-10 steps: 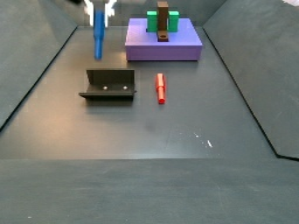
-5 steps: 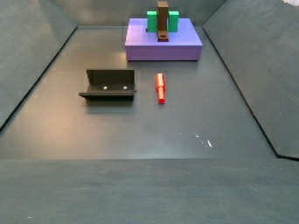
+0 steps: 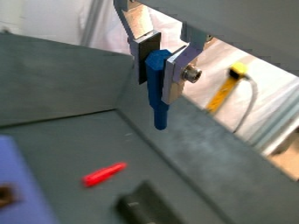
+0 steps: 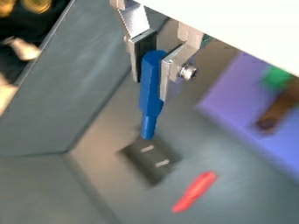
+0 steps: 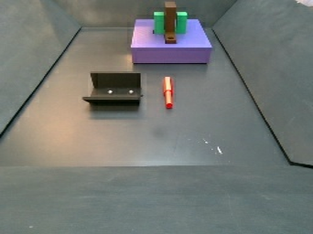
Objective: Pick up the blue object. Move up. Place the blue object on the fixture. Regrasp the blue object. Move to above the board. Insert the blue object.
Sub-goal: Move to above the board, then insert the blue object.
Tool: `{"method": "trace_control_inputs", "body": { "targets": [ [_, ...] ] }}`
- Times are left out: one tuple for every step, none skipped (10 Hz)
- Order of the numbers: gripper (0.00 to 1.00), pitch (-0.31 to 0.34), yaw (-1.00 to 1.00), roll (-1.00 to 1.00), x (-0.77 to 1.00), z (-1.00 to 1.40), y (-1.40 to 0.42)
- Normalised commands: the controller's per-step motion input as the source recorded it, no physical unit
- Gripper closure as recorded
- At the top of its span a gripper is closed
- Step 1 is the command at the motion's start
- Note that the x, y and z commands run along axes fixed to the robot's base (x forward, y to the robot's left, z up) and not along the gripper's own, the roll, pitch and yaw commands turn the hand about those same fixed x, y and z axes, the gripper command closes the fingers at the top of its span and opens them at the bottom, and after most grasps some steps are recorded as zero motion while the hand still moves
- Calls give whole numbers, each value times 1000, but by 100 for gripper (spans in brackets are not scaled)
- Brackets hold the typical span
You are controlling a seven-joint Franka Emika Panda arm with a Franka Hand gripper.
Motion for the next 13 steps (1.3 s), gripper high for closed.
{"method": "trace_control_inputs", "body": {
  "targets": [
    [100,138,-125,-1000,-1197,276,-1400],
    [100,141,-115,-1000,-816,180,-932],
    [100,143,-103,-1000,-475,86,-511],
    [100,140,-83,-1000,-214,36,-224],
    [100,127,-76,-1000,-151,34,-130],
    [100,79,-52,-837,-117,10,-68],
    [100,37,-32,-617,-92,4,-21],
    [100,4,-17,-371,-65,3,-10],
    [100,-4,-11,-247,-44,-2,0],
    [100,0,-197,-353,9,-357,297],
    [100,-39,-146,-404,9,-337,351],
    [100,-24,-117,-397,0,-357,374],
    [100,-7,-103,-389,0,-386,400]
  ]
}}
